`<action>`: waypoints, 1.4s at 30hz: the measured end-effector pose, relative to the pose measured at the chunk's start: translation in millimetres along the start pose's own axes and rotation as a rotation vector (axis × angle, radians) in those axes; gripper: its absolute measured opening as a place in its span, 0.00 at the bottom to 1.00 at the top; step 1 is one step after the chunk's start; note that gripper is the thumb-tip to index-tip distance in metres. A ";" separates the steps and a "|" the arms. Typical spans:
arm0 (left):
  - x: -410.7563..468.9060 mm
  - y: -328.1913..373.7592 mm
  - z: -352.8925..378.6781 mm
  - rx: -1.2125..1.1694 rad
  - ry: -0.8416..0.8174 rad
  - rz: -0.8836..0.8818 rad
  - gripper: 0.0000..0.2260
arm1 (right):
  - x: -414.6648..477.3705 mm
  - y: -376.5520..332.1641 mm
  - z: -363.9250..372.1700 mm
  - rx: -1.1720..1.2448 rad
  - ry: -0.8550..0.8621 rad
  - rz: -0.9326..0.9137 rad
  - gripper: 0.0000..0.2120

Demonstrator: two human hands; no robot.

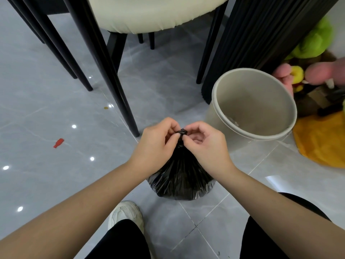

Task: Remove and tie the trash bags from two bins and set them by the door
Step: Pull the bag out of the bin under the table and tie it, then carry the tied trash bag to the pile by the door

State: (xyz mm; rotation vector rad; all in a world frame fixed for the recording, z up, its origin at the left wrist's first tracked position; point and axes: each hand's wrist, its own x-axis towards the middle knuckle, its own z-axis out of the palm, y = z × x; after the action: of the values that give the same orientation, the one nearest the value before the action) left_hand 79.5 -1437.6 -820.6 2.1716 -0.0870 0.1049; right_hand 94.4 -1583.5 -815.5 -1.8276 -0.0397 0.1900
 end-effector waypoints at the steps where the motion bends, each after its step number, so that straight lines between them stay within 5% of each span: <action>1: -0.1 -0.3 0.2 -0.017 -0.013 0.004 0.04 | 0.6 0.6 -0.1 -0.009 0.008 0.000 0.12; 14: 22.3 51.5 -37.6 0.066 -0.120 -0.071 0.10 | 6.8 -61.3 -23.9 -0.048 -0.059 -0.030 0.11; 27: 19.9 250.7 -190.2 0.250 -0.162 -0.290 0.06 | -39.8 -293.6 -63.6 -0.084 -0.306 0.069 0.17; 35: 10.5 372.7 -313.5 0.169 -0.132 -0.411 0.06 | -56.7 -443.4 -71.8 -0.661 -0.502 -0.212 0.15; 42: 7.6 375.4 -420.1 0.147 -0.036 -0.381 0.09 | -42.2 -531.7 4.6 -0.666 -0.527 -0.286 0.02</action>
State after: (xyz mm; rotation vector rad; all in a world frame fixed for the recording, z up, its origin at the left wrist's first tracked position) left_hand 30.7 -1304.3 -275.4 2.2963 0.3223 -0.1496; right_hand 90.7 -1444.3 -300.5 -2.3487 -0.8123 0.4937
